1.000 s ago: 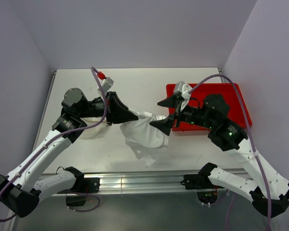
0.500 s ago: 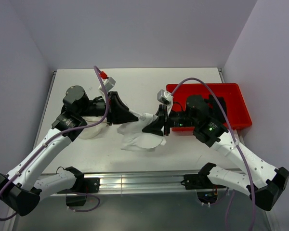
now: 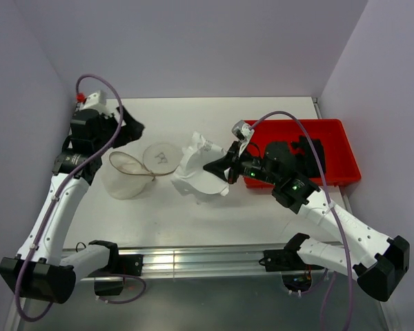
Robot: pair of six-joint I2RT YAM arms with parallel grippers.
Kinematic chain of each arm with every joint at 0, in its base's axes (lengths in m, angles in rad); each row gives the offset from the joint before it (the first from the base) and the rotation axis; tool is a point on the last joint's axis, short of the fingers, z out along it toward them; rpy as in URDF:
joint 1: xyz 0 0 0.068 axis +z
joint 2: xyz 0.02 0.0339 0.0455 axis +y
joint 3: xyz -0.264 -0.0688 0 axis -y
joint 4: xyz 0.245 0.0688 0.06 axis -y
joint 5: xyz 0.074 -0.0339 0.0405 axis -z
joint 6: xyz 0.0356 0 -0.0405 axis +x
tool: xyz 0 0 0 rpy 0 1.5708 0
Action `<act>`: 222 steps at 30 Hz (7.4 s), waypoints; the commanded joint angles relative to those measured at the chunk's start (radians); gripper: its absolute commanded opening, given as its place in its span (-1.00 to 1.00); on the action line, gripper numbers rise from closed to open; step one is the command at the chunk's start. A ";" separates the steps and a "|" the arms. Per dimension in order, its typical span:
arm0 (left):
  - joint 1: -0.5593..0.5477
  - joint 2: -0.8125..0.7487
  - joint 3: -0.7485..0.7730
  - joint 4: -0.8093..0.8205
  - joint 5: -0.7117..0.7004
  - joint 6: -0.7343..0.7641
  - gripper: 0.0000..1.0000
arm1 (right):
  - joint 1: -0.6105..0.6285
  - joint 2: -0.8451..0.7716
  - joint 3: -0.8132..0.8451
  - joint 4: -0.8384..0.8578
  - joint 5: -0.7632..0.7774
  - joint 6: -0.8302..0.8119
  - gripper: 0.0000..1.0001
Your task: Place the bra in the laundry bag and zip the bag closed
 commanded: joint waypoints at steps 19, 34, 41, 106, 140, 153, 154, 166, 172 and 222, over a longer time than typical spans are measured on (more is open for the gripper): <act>0.173 0.240 -0.161 -0.157 -0.314 0.075 -0.99 | -0.016 0.041 0.020 0.167 0.240 0.036 -1.00; -0.098 -0.057 -0.311 0.233 0.142 -0.045 -1.00 | -0.017 -0.027 0.132 0.114 0.329 0.022 -1.00; -0.098 -0.148 -0.558 0.337 0.032 -0.172 -1.00 | -0.020 0.076 0.169 0.202 0.207 -0.025 -1.00; -0.097 -0.157 -0.592 0.522 0.113 -0.183 -1.00 | 0.124 0.952 0.237 0.494 -0.157 0.094 -1.00; -0.201 -0.307 -0.771 0.684 0.469 -0.603 -1.00 | 0.283 0.544 -0.046 0.785 1.162 0.397 -1.00; -0.241 -0.313 -0.865 0.850 0.489 -0.780 -1.00 | 0.357 0.710 0.270 0.299 1.380 0.452 -1.00; -0.241 -0.321 -0.848 0.756 0.461 -0.745 -1.00 | 0.363 0.733 0.286 0.276 1.394 0.449 -1.00; -0.172 -0.341 -0.989 0.732 0.167 -0.665 -0.88 | 0.357 0.849 0.278 0.056 1.280 0.432 0.04; -0.074 -0.399 -1.024 0.649 0.165 -0.605 -0.90 | 0.337 0.819 0.332 -0.055 1.083 0.328 0.69; 0.107 -0.367 -0.833 0.457 0.036 -0.387 -1.00 | -0.088 0.921 0.220 -0.170 0.636 0.324 -0.34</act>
